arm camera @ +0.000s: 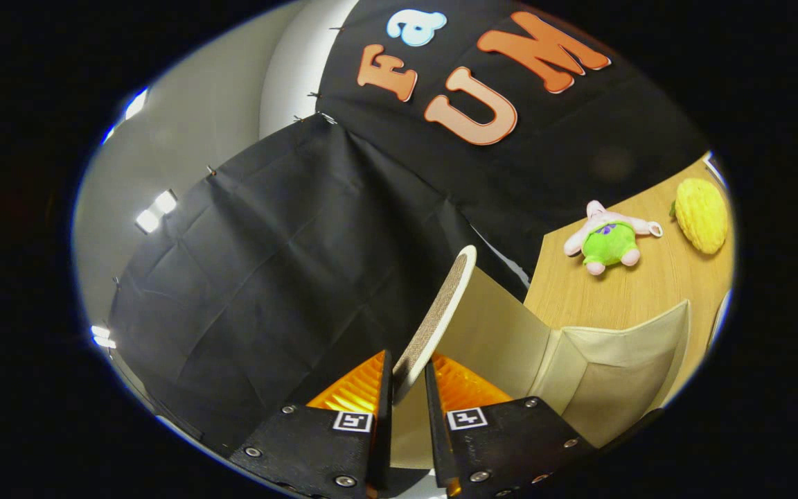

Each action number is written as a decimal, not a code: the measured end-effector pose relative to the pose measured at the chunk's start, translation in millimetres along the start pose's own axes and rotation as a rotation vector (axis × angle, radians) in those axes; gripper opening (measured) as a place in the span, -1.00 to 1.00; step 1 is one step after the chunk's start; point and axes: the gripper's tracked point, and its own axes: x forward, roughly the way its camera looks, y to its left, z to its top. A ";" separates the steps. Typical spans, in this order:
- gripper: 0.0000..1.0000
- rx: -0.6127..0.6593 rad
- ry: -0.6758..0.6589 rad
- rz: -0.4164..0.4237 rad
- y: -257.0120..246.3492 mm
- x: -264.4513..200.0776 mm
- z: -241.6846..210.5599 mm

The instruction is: Open the storage box then place both shoes into the box .Put the left shoe in first, then the right shoe, with the right side of both shoes facing outward in a uniform manner.

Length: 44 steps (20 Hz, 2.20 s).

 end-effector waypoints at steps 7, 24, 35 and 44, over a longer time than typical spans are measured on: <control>0.52 -0.154 0.131 0.016 14.3 23.1 -46.9; 0.93 -0.387 0.171 -0.568 -219.1 -211.0 -8.8; 0.59 -0.199 0.380 -0.755 -359.9 -265.3 -64.9; 0.20 -0.117 0.460 -0.832 -413.1 -260.1 -96.6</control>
